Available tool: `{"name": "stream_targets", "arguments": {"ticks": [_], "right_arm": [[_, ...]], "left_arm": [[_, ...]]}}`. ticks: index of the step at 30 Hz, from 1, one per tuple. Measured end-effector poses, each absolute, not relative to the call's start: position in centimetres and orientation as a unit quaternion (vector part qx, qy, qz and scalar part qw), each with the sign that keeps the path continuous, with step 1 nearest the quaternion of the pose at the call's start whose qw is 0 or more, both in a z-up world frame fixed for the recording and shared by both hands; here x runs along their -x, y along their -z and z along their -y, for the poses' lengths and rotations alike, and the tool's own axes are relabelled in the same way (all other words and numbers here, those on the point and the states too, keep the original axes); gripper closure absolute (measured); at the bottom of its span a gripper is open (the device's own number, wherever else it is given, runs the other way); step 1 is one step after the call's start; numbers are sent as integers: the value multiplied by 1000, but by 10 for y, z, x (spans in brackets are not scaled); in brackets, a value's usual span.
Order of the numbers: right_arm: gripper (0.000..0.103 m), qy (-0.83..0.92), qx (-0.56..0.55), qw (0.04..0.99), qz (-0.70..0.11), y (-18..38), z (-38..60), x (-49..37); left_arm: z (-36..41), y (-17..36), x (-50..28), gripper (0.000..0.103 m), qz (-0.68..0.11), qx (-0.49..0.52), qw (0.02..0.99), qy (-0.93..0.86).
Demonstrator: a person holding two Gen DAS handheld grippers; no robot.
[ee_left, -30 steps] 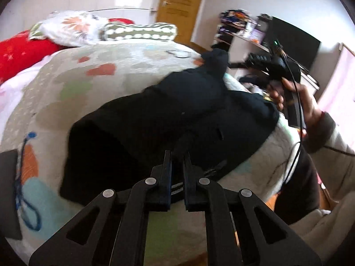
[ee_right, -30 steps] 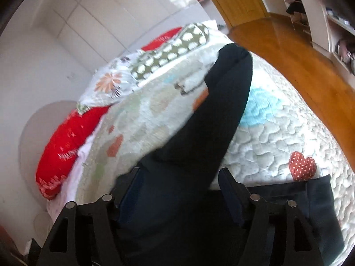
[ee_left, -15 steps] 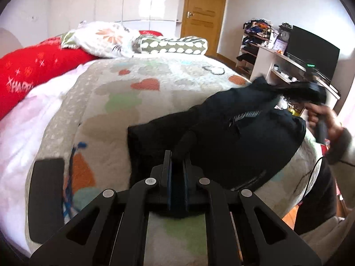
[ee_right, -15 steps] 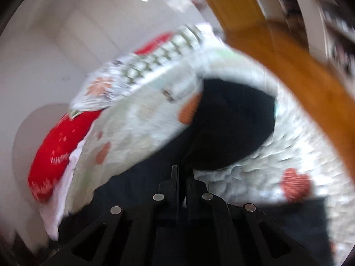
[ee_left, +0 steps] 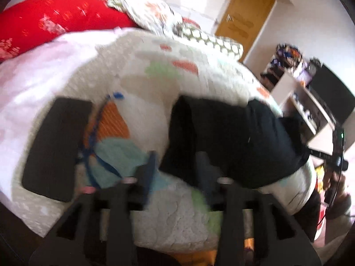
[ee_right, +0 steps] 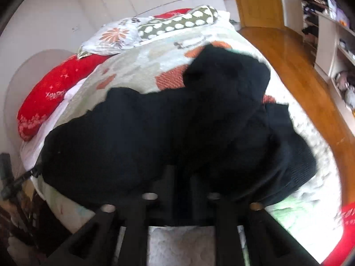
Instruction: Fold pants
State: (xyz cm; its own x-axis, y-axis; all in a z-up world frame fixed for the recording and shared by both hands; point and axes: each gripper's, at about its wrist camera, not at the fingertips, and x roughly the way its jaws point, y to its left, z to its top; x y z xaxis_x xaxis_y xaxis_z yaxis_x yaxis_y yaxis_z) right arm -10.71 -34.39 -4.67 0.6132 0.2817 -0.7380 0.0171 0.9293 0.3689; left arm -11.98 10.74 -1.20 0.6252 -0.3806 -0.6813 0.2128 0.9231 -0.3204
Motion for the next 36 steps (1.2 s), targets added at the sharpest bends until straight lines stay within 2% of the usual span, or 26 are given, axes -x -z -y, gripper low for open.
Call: {"name": "stream_targets", "arguments": {"ticks": [1, 2, 7, 9, 16, 18, 19, 20, 22, 23, 24, 28, 33, 36], "right_arm": [[62, -76, -171, 884, -427, 41, 345, 107], [62, -80, -170, 888, -419, 34, 346, 109], [61, -113, -159, 906, -375, 3, 322, 77], [56, -130, -151, 907, -370, -2, 300, 42], [52, -181, -63, 884, -427, 18, 232, -82], [52, -219, -61, 844, -486, 43, 213, -110], [52, -227, -62, 833, -500, 51, 210, -112], [56, -232, -56, 828, -507, 58, 206, -111], [76, -227, -31, 843, -487, 57, 205, -99], [93, -226, -41, 846, -481, 53, 210, -96], [97, -224, -64, 851, -470, 46, 220, -94], [100, -208, -69, 876, -429, 23, 225, -95], [100, -168, -61, 874, -452, 52, 202, -119], [98, -154, -76, 879, -445, 58, 202, -115]], "left_arm": [[-109, 6, 119, 37, -392, 112, 898, 165], [-109, 0, 118, 33, -381, 118, 902, 163], [-77, -9, 86, 33, -386, 79, 905, 162], [-63, -6, 76, 33, -393, 66, 902, 168], [-27, 19, 26, 33, -438, 59, 880, 173], [-24, 26, 20, 39, -452, 72, 868, 191], [-23, 29, 20, 59, -457, 72, 865, 193], [-22, 33, 19, 73, -464, 68, 862, 192], [-25, 36, 20, 77, -462, 72, 863, 194], [-26, 34, 20, 81, -461, 77, 862, 198], [-27, 30, 21, 82, -457, 81, 863, 201], [-34, 8, 32, 87, -409, 71, 890, 188], [-52, 45, 13, 87, -458, 116, 868, 152], [-53, 38, 19, 82, -451, 122, 871, 156]]}}
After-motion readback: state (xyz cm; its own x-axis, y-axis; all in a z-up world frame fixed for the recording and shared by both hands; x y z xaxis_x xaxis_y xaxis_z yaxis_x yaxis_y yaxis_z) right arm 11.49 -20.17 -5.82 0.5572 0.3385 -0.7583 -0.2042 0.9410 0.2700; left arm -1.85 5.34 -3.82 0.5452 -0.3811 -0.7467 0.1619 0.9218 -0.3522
